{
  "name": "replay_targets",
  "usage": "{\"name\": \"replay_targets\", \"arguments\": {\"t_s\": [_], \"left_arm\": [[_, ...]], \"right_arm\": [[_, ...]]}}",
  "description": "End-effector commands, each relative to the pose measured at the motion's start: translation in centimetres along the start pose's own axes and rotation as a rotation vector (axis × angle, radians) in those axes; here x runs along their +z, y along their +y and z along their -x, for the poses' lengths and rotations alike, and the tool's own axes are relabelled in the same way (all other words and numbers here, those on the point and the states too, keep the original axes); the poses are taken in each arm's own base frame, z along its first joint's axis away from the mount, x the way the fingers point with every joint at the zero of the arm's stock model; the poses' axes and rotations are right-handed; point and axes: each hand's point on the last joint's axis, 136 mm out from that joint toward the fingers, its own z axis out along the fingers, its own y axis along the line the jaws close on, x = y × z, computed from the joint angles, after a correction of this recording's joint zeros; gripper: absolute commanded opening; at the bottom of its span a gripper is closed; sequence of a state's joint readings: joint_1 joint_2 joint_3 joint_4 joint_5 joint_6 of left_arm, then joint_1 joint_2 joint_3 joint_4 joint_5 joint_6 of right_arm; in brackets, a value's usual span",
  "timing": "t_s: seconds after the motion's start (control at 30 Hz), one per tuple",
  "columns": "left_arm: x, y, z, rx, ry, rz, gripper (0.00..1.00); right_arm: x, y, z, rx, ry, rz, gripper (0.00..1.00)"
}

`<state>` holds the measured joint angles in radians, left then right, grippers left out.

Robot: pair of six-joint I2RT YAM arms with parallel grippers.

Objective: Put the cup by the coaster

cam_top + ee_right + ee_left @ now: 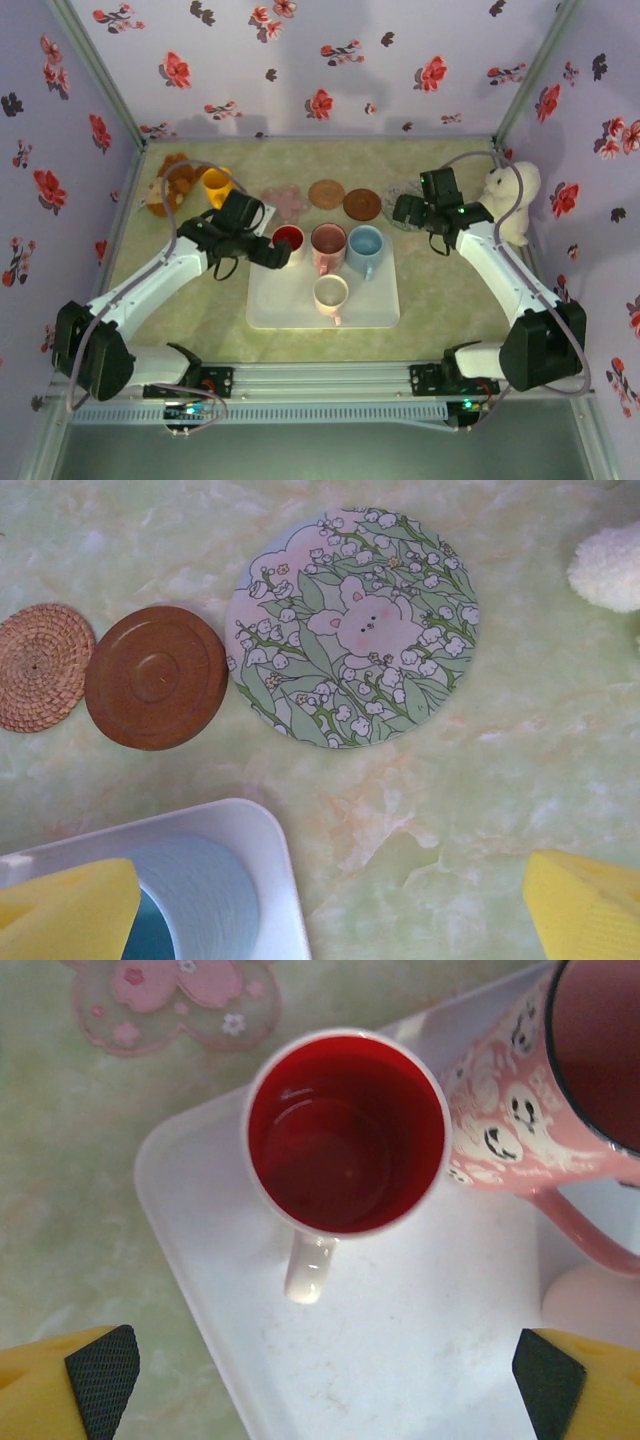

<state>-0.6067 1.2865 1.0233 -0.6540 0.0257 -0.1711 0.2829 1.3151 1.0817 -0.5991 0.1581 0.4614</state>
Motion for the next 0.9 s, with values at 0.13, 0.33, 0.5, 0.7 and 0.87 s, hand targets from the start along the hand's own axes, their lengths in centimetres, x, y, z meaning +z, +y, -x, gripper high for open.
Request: {"name": "replay_targets", "arguments": {"t_s": [0.13,0.33,0.5,0.7,0.87], "left_arm": [[0.4,-1.6,-0.7,0.054,-0.102,-0.034,0.99],[1.8,-2.5,-1.8,0.113,-0.097,-0.049,0.99],[3.2,-2.1,-3.5,0.141,-0.035,-0.026,0.97],[4.4,-1.5,-3.6,0.149,0.010,0.019,0.95],[5.7,-1.1,-4.2,0.138,0.105,0.049,0.91]], "right_arm": [[0.0,-0.6,0.2,0.049,-0.029,-0.013,0.99],[0.3,-0.5,0.0,0.058,-0.021,-0.011,0.99],[0.1,-0.6,0.1,0.062,-0.025,-0.012,0.99],[0.1,-0.5,0.0,0.062,-0.020,-0.012,0.99],[0.1,-0.5,0.1,0.063,-0.018,-0.009,0.99]]}}
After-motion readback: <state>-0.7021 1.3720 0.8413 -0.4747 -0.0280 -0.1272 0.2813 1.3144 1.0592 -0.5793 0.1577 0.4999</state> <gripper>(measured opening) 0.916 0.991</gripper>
